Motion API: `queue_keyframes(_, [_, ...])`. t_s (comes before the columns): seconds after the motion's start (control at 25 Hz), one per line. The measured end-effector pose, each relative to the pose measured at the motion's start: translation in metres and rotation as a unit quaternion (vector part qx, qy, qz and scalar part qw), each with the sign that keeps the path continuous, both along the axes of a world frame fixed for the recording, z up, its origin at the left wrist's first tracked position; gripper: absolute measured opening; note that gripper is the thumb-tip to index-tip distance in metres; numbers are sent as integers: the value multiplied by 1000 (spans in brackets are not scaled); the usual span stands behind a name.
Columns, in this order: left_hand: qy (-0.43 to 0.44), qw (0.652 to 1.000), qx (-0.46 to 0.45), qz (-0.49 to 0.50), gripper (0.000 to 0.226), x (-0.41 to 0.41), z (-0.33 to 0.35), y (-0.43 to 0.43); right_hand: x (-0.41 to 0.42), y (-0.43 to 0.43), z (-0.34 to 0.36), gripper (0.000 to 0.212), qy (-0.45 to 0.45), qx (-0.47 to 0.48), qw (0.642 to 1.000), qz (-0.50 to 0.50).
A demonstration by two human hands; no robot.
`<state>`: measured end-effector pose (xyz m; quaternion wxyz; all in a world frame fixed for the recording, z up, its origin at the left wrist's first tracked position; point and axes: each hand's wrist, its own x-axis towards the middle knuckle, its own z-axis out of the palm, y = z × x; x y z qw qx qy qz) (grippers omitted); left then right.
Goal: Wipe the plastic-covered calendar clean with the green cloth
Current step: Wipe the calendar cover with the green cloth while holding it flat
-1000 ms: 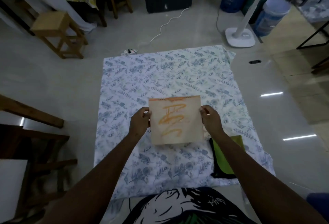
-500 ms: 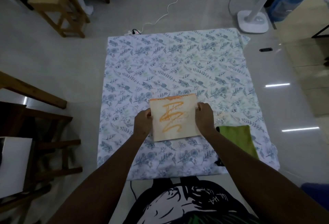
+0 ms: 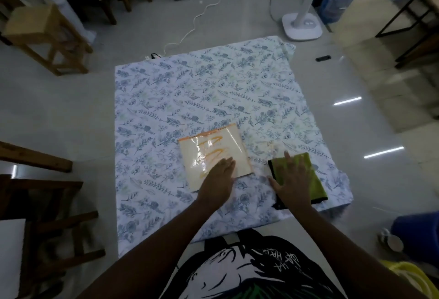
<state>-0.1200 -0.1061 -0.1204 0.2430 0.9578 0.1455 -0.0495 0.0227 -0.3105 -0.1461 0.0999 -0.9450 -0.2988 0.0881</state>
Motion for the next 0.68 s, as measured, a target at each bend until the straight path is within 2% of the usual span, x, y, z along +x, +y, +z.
queue_keyframes(0.12, [58,997,-15,-54,58,19,-10,-26,-3,-27,-10,69,12,-47,999,-10])
queue_keyframes(0.24, [74,992,22,-95,62,31,-14,-42,-3,-32,-13,56,16,-61,998,-14])
queue_keyframes(0.4, [57,996,23,-66,62,23,-16,-42,7,-26,-13,38,13,17,999,-28])
queue_keyframes(0.56, [47,999,25,4,60,-3,-17,-17,9,-8,-12,34,-8,74,997,-1])
queue_keyframes(0.68, [45,996,23,79,67,-25,-12,14,-8,40,15,35,-95,185,976,61])
